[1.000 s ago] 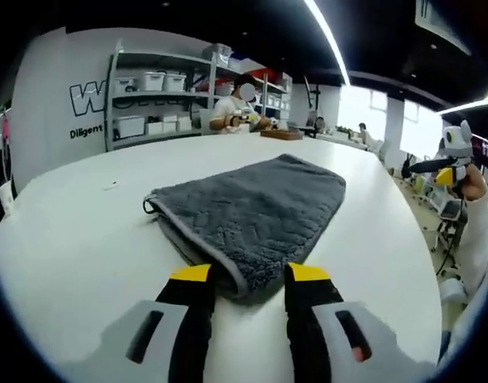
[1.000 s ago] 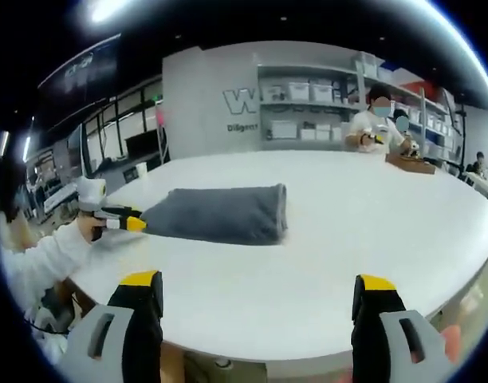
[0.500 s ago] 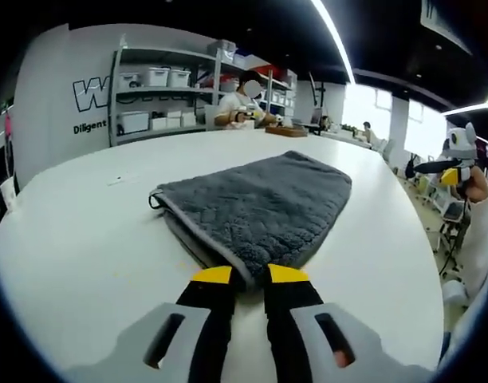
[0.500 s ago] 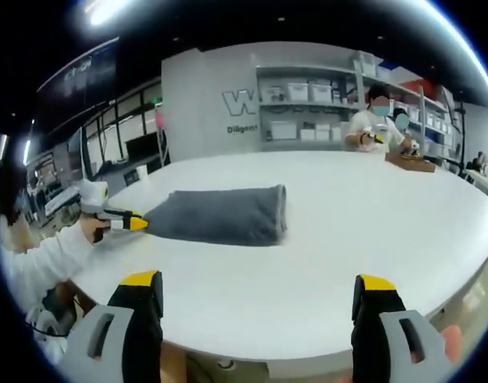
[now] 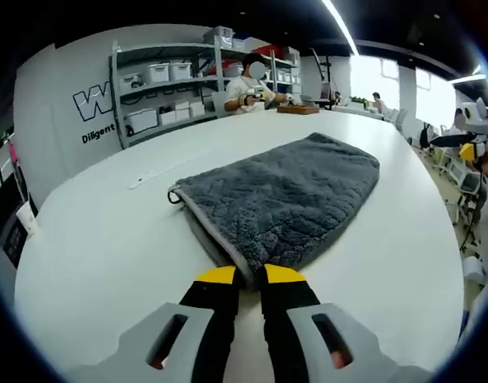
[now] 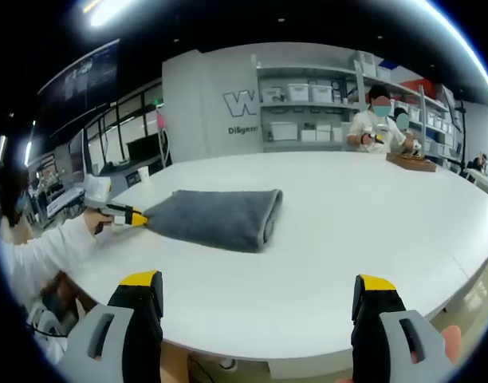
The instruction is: Open the folded towel by lifting each exposed corner and separating the folded layers until the towel lies flat within the target outline without major curled edges
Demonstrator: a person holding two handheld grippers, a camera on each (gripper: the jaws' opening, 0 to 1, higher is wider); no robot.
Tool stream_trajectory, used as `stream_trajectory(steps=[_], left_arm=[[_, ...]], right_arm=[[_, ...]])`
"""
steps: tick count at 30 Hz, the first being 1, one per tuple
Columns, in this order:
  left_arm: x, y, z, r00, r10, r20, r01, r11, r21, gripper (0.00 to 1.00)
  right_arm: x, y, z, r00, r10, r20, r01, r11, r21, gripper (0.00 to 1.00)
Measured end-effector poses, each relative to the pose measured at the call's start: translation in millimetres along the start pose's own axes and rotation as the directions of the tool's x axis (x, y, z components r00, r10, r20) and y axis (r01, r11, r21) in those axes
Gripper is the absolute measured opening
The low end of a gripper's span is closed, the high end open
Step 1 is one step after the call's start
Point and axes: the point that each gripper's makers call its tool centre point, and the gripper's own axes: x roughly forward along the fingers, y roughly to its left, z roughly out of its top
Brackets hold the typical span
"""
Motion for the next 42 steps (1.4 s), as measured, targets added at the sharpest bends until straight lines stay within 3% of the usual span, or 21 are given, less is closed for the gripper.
stream_trajectory(steps=[7,8,15,18,22,26,35,42], left_arm=[[3,22.7,0.5,0.997,0.058,-0.054,-0.053,0.994,0.092,0.1],[5,30.2,2.3,0.995,0.083,-0.057,-0.075,0.989,0.129,0.1],[22,66.7,5.7,0.982,0.162,-0.098,-0.142,0.973,0.184,0.1],[28,79.9,9.3,0.974,0.202,-0.103,-0.177,0.96,0.217,0.1],[42,98.3,15.3,0.961,0.255,-0.111,-0.208,0.924,0.32,0.1],[54,109.0,20.4,0.95,0.288,-0.12,-0.235,0.914,0.33,0.1],[82,135.4,33.7,0.927,0.345,-0.147,-0.296,0.915,0.275,0.1],[100,147.1,44.5,0.913,0.377,-0.158,-0.321,0.901,0.292,0.1]], right_arm=[[-6,-5,3.0,1.0,-0.011,0.016,0.01,1.0,0.012,0.99],[-6,-5,3.0,1.0,-0.013,0.017,0.013,1.0,0.014,0.99],[-6,-3,3.6,1.0,-0.01,0.019,0.01,1.0,0.013,0.99],[-5,-2,3.3,1.0,-0.008,0.017,0.008,1.0,0.013,0.99],[-4,-2,2.9,1.0,-0.008,0.014,0.008,1.0,0.012,0.99],[-4,-3,3.0,1.0,-0.012,0.016,0.012,1.0,0.015,0.99],[-3,-5,0.5,1.0,-0.018,0.008,0.018,1.0,0.014,0.99],[1,0,-0.7,1.0,-0.009,-0.003,0.009,1.0,0.0,0.99]])
